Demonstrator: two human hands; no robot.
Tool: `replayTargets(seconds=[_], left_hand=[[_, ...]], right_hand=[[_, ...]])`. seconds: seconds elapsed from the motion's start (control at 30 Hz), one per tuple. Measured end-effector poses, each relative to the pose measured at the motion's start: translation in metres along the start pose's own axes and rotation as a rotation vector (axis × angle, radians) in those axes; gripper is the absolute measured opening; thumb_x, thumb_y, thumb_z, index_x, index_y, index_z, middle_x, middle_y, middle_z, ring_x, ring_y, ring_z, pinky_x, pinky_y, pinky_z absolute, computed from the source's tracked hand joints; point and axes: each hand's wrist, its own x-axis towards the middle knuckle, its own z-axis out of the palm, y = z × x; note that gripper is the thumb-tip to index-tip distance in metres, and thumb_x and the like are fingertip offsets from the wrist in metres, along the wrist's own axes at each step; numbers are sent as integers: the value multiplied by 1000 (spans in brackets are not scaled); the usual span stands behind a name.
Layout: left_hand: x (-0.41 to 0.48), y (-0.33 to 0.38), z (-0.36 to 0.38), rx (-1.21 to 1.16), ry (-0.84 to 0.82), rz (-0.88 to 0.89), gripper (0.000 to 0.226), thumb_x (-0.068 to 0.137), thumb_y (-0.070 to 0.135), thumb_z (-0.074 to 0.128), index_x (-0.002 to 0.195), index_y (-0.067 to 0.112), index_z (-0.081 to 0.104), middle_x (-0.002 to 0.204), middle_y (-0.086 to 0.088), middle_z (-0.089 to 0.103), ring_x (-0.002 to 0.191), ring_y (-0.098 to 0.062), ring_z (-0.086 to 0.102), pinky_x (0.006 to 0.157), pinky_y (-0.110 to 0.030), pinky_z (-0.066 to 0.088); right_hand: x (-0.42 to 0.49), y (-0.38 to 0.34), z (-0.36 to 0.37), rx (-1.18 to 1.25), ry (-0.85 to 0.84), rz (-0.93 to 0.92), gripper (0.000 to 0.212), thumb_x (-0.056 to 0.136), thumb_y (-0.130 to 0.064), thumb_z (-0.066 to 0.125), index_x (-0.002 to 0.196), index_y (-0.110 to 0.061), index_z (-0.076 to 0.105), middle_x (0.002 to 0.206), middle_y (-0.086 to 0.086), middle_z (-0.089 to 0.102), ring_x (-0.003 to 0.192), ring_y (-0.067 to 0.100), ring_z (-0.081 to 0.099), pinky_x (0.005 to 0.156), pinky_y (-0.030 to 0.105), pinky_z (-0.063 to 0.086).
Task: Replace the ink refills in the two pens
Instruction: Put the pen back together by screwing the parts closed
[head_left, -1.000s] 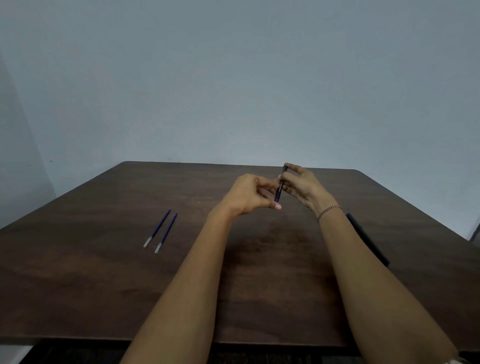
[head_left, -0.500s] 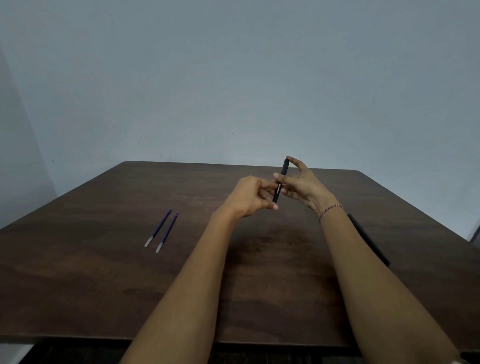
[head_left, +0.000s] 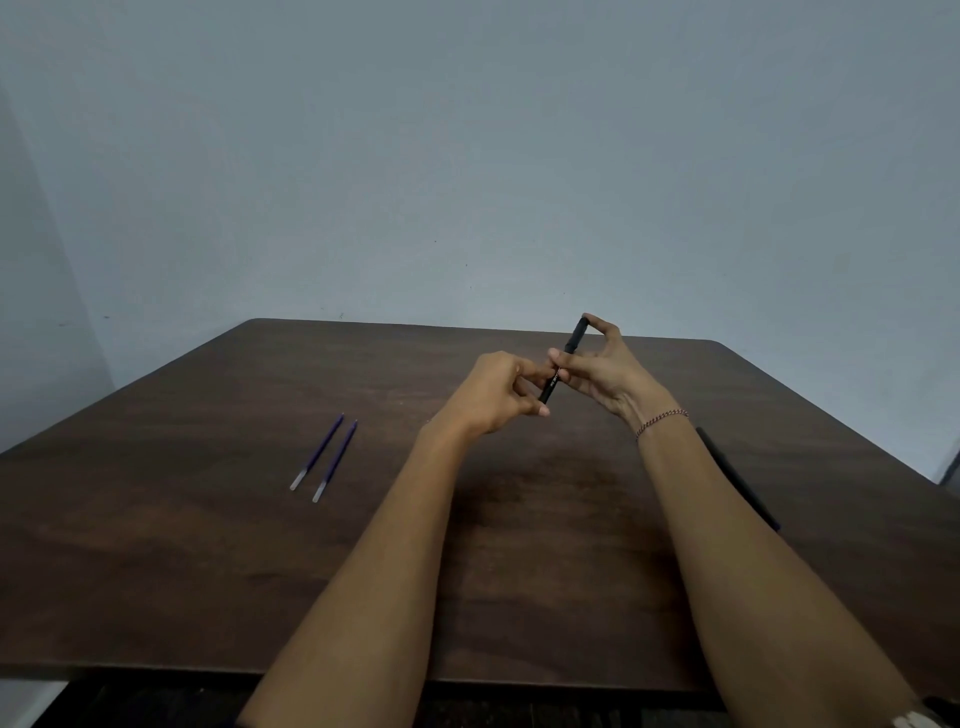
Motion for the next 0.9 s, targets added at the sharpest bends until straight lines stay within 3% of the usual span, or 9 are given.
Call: replayTargets(seconds=[0.17, 0.37, 0.53, 0.6, 0.73, 0.9], left_hand=[[-1, 0, 1, 4, 19, 33, 53, 74, 5, 76, 124, 7, 59, 112, -14, 67, 89, -15, 65, 65, 2, 42], [0, 1, 1, -5, 33, 34, 52, 74, 6, 76, 123, 8, 60, 116, -12, 66, 87, -10, 64, 66, 3, 42], [-1, 6, 6, -9, -29, -18, 63, 70, 4, 79, 128, 7, 55, 115, -11, 66, 87, -13, 67, 80, -15, 50], [-1, 9, 11, -18, -60, -50, 69, 69, 4, 79, 132, 8, 51, 113, -11, 66, 86, -11, 65, 81, -16, 51], [2, 14, 23, -19, -102, -61, 77, 66, 7, 82, 135, 8, 47, 106, -7, 67, 75, -5, 61, 65, -1, 45], [1, 18, 37, 5, -114, -112, 90, 66, 20, 83, 142, 14, 35, 110, -3, 67, 80, -4, 60, 79, -17, 49]], right_hand=[[1, -1, -4, 58, -9, 31, 83, 79, 12, 65, 139, -23, 21, 67, 9, 69, 63, 15, 69, 56, 19, 55], [2, 2, -7, 101, 4, 32, 75, 79, 8, 67, 133, -26, 28, 85, 14, 66, 67, 15, 71, 57, 19, 55], [3, -2, -6, 24, 79, 13, 31, 96, -19, 52, 126, -18, 43, 93, 10, 64, 70, 16, 68, 51, 19, 52], [4, -3, -9, -6, 173, -26, 23, 100, -15, 45, 122, -13, 50, 91, 7, 66, 70, 17, 66, 49, 17, 51], [3, -2, -15, 5, 234, -33, 21, 96, -7, 50, 115, -9, 58, 84, 6, 66, 67, 17, 64, 51, 15, 51], [4, 1, -17, 2, 239, 15, 25, 89, -3, 61, 114, -1, 63, 77, 2, 61, 64, 8, 54, 53, 12, 48]])
